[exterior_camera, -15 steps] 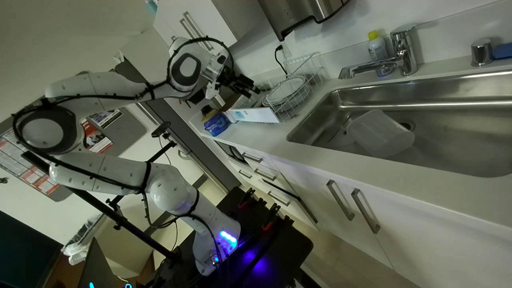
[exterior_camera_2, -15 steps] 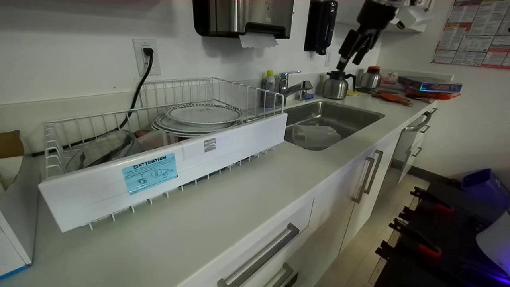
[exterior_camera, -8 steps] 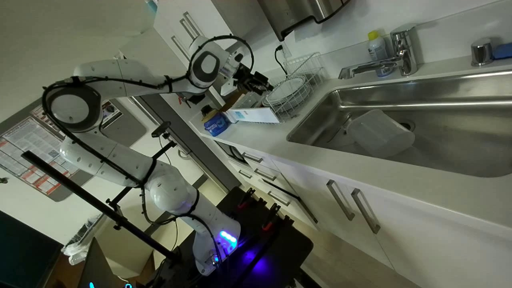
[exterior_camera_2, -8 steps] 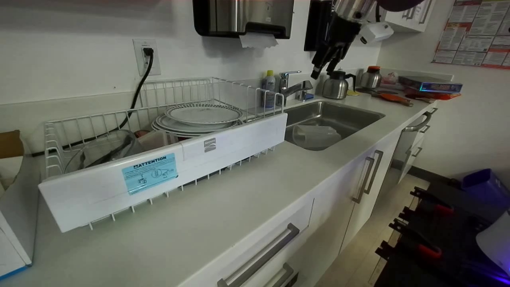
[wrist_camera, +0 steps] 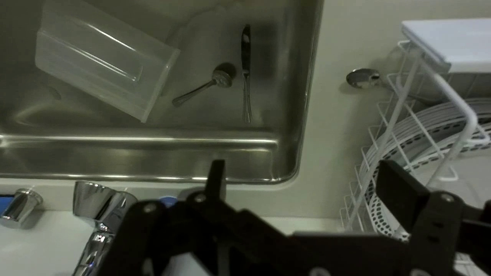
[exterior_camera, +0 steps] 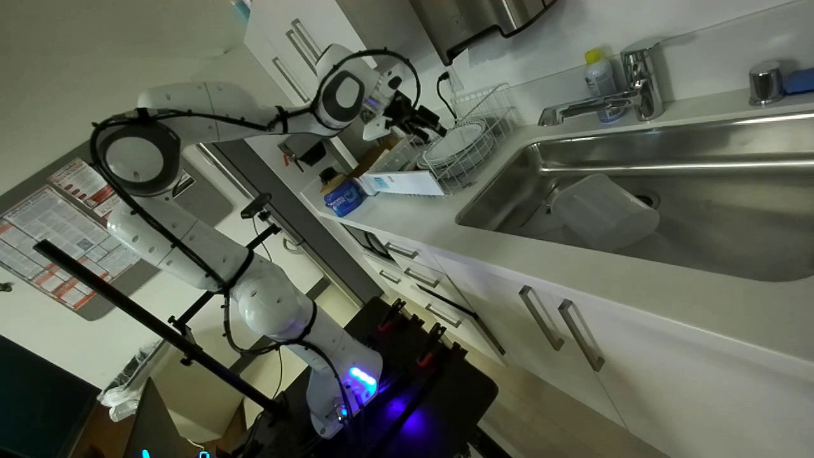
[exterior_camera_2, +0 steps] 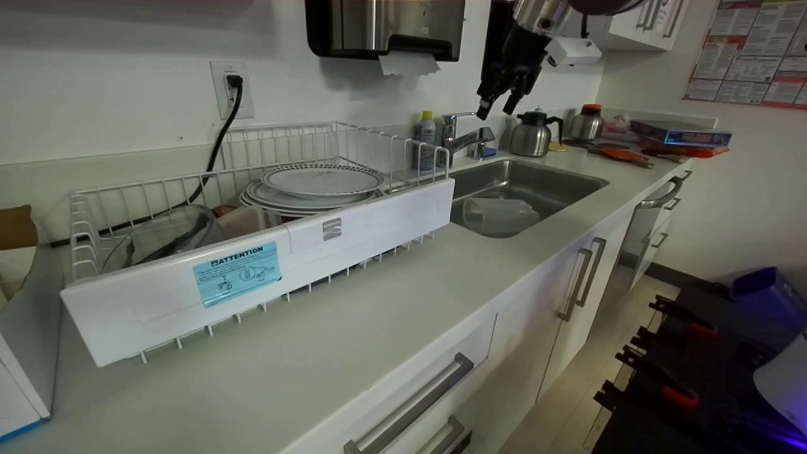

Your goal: Turn the faucet from the left to the right

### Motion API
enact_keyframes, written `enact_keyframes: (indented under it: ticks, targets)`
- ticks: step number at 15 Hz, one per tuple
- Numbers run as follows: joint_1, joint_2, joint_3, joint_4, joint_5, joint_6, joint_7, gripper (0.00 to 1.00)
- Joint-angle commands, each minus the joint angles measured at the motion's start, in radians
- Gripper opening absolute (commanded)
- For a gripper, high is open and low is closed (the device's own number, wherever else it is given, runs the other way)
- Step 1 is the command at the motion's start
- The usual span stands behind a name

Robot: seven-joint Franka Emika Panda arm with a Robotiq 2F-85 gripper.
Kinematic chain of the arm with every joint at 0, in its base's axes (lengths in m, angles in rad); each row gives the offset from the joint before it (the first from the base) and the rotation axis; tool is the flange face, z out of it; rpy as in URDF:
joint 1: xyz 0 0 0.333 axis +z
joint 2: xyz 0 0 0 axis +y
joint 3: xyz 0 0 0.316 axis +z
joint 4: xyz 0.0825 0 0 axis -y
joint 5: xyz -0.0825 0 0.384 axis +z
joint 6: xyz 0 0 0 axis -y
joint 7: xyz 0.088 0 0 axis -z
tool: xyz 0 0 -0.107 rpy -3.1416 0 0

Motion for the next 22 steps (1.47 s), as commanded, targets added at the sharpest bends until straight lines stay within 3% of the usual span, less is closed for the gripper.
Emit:
enact_keyframes:
  ticks: [1, 7, 10, 11, 16, 18, 21, 22]
  targets:
    - [0.003, 0.16, -0.03, 0.158, 0.005, 0.056, 0.016, 1.0]
    - [0.004, 0.363, -0.105, 0.329, -0.062, 0.195, 0.053, 1.0]
    - [0.025, 0.433, -0.171, 0.377, -0.15, 0.218, 0.118, 1.0]
    - [0.014, 0.386, -0.145, 0.328, -0.083, 0.202, 0.051, 1.0]
    - [0.024, 0.432, -0.17, 0.366, -0.115, 0.21, 0.075, 1.0]
    - [-0.036, 0.445, -0.088, 0.392, 0.072, 0.154, -0.089, 1.0]
    - [-0.065, 0.476, -0.067, 0.436, 0.214, 0.093, -0.187, 1.0]
    - [-0.062, 0.487, -0.073, 0.445, 0.221, 0.086, -0.188, 0.75]
